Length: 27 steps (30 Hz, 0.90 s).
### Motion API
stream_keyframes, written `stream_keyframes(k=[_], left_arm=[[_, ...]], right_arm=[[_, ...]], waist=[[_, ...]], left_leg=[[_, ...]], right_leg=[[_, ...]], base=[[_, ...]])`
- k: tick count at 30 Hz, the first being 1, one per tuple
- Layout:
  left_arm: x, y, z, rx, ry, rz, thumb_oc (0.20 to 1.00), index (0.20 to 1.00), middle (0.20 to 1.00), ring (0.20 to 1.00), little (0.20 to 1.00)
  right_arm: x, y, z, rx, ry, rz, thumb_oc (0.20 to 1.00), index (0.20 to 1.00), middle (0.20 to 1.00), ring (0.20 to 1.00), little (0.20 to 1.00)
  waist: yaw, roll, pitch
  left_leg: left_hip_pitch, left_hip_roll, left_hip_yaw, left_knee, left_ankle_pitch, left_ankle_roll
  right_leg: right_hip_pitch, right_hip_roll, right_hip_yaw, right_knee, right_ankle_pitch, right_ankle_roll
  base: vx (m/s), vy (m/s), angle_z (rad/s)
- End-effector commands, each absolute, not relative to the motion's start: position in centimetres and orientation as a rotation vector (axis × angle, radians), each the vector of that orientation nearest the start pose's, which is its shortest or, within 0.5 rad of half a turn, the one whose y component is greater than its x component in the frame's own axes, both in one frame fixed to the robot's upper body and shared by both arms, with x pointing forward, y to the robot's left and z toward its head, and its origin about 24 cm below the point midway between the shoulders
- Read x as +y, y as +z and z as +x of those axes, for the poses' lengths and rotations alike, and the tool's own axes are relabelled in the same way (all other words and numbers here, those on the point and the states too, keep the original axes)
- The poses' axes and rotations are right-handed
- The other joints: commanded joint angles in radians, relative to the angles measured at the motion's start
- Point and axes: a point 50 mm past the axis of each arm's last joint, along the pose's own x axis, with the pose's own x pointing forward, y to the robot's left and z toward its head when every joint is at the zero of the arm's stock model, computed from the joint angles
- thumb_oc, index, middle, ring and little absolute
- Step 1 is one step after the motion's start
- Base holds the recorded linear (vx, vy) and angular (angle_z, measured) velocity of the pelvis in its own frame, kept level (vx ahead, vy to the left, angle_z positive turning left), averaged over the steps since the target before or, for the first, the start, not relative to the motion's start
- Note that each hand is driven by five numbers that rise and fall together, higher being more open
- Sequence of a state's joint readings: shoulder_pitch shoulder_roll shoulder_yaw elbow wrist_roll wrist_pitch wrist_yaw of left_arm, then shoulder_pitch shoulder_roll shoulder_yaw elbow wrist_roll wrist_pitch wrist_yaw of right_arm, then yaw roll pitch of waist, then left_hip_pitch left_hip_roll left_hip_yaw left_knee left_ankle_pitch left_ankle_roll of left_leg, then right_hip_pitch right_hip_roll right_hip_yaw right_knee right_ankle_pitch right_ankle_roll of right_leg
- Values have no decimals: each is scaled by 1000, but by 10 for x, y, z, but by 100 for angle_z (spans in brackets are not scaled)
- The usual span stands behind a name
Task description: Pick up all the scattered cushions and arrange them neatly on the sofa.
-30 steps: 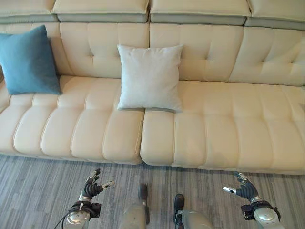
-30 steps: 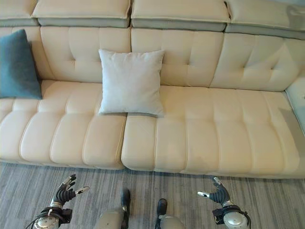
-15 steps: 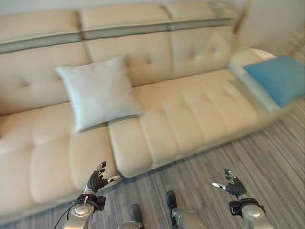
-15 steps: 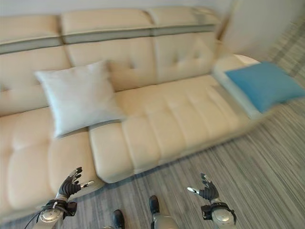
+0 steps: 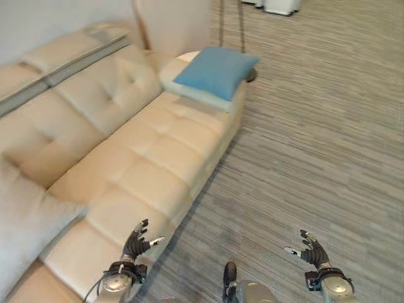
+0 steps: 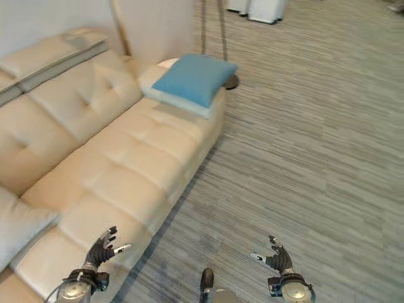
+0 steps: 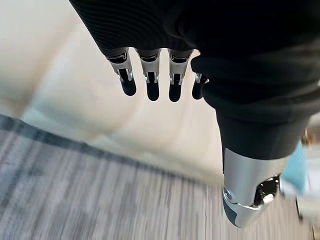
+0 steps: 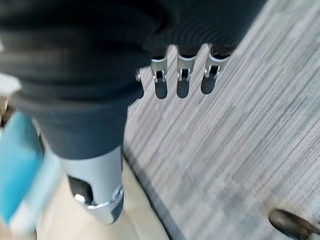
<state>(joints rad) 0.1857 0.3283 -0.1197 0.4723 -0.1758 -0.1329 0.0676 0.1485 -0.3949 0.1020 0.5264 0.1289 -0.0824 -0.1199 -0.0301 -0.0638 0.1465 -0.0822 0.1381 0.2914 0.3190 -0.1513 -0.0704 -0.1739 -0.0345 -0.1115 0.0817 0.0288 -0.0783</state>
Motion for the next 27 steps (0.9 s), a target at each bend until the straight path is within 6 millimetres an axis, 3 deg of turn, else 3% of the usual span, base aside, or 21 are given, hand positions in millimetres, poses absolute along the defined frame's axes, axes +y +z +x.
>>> stream_keyframes(k=[1, 2, 4, 7, 9, 11, 12, 14, 15, 16, 17, 19, 20, 21, 22, 24, 27], left_arm=[[232, -65, 174, 458, 67, 223, 1000, 1000, 1000, 1000, 1000], [231, -65, 173, 465, 59, 232, 1000, 1000, 1000, 1000, 1000], [230, -64, 175, 463, 48, 245, 1000, 1000, 1000, 1000, 1000], [231, -62, 178, 457, 44, 257, 1000, 1000, 1000, 1000, 1000], [234, -62, 175, 461, 56, 258, 1000, 1000, 1000, 1000, 1000], [235, -63, 175, 466, 54, 260, 1000, 1000, 1000, 1000, 1000], [237, -64, 174, 477, 56, 265, 1000, 1000, 1000, 1000, 1000], [238, -63, 174, 478, 54, 269, 1000, 1000, 1000, 1000, 1000], [242, -62, 175, 474, 64, 278, 1000, 1000, 1000, 1000, 1000], [242, -62, 175, 473, 64, 277, 1000, 1000, 1000, 1000, 1000], [245, -59, 177, 461, 76, 281, 1000, 1000, 1000, 1000, 1000], [246, -59, 177, 459, 85, 279, 1000, 1000, 1000, 1000, 1000], [248, -58, 178, 454, 100, 278, 1000, 1000, 1000, 1000, 1000], [248, -58, 178, 454, 100, 278, 1000, 1000, 1000, 1000, 1000], [250, -56, 179, 446, 108, 280, 1000, 1000, 1000, 1000, 1000], [249, -56, 180, 445, 93, 291, 1000, 1000, 1000, 1000, 1000], [246, -58, 180, 450, 81, 295, 1000, 1000, 1000, 1000, 1000]], right_arm=[[-262, -50, 193, 431, -192, -309, 1000, 1000, 1000, 1000, 1000], [-261, -49, 194, 423, -198, -304, 1000, 1000, 1000, 1000, 1000], [-260, -50, 192, 425, -205, -299, 1000, 1000, 1000, 1000, 1000], [-260, -50, 192, 422, -213, -288, 1000, 1000, 1000, 1000, 1000], [-257, -49, 194, 412, -196, -284, 1000, 1000, 1000, 1000, 1000], [-256, -47, 193, 405, -194, -281, 1000, 1000, 1000, 1000, 1000], [-254, -49, 191, 408, -196, -263, 1000, 1000, 1000, 1000, 1000], [-252, -49, 192, 408, -191, -252, 1000, 1000, 1000, 1000, 1000], [-247, -49, 196, 395, -177, -231, 1000, 1000, 1000, 1000, 1000], [-247, -49, 196, 395, -177, -232, 1000, 1000, 1000, 1000, 1000], [-241, -44, 203, 364, -156, -228, 1000, 1000, 1000, 1000, 1000], [-238, -43, 206, 355, -148, -221, 1000, 1000, 1000, 1000, 1000], [-234, -41, 211, 338, -133, -218, 1000, 1000, 1000, 1000, 1000], [-234, -40, 211, 338, -133, -218, 1000, 1000, 1000, 1000, 1000], [-234, -37, 213, 320, -131, -216, 1000, 1000, 1000, 1000, 1000], [-236, -35, 213, 313, -133, -225, 1000, 1000, 1000, 1000, 1000], [-238, -36, 212, 322, -143, -229, 1000, 1000, 1000, 1000, 1000]], waist=[[26, -3, 42], [37, 3, 47], [54, 14, 54], [67, 22, 47], [78, 21, 33], [81, 22, 25], [78, -4, 17], [79, -8, 13], [80, -25, 13], [82, -23, 11], [82, -30, 24], [86, -22, 29], [76, -2, 48], [76, 0, 47], [59, 17, 65], [43, 24, 73], [25, 13, 84]], left_leg=[[-140, -74, -45, -39, 91, 47], [-182, -91, -80, -90, 149, 38], [-206, -125, -146, -188, 199, 26], [-254, -146, -183, -274, 243, 23], [-256, -147, -196, -282, 251, 31], [-254, -143, -201, -258, 268, 39], [-267, -163, -200, -199, 250, 57], [-261, -161, -194, -184, 237, 63], [-239, -168, -173, -164, 187, 85], [-242, -164, -173, -165, 190, 85], [-214, -166, -139, -141, 139, 110], [-188, -155, -127, -148, 127, 117], [-112, -146, -117, -177, 104, 127], [-114, -144, -117, -179, 106, 126], [-50, -137, -117, -216, 87, 119], [-1, -137, -114, -237, 67, 108], [76, -159, -120, -258, 22, 94]], right_leg=[[165, -17, -14, -22, -121, 145], [182, 5, 6, -22, -131, 138], [217, 34, 35, -24, -155, 132], [258, 62, 86, -21, -189, 129], [302, 73, 135, -9, -228, 133], [314, 67, 140, -2, -232, 133], [317, 40, 149, 60, -236, 150], [296, 35, 155, 101, -224, 158], [243, 2, 155, 229, -154, 199], [239, 5, 157, 229, -151, 198], [185, -34, 131, 348, -39, 241], [140, -42, 116, 412, 3, 245], [43, -60, 61, 472, 4, 233], [41, -58, 61, 469, 8, 232], [-40, -71, -13, 427, -47, 216], [-74, -79, -76, 308, -74, 207], [-127, -88, -117, 93, -19, 225]], base=[[334, -56, -102], [323, -33, -54], [332, -16, -46], [384, 43, -62], [508, 135, -77], [413, 132, -26], [463, 154, -47], [386, 147, -42], [210, 103, -20], [427, 203, -46], [198, 99, -47], [318, 153, -61], [320, 153, -55], [429, 157, -54], [343, 61, -33], [443, 21, -20], [422, -71, 6]])
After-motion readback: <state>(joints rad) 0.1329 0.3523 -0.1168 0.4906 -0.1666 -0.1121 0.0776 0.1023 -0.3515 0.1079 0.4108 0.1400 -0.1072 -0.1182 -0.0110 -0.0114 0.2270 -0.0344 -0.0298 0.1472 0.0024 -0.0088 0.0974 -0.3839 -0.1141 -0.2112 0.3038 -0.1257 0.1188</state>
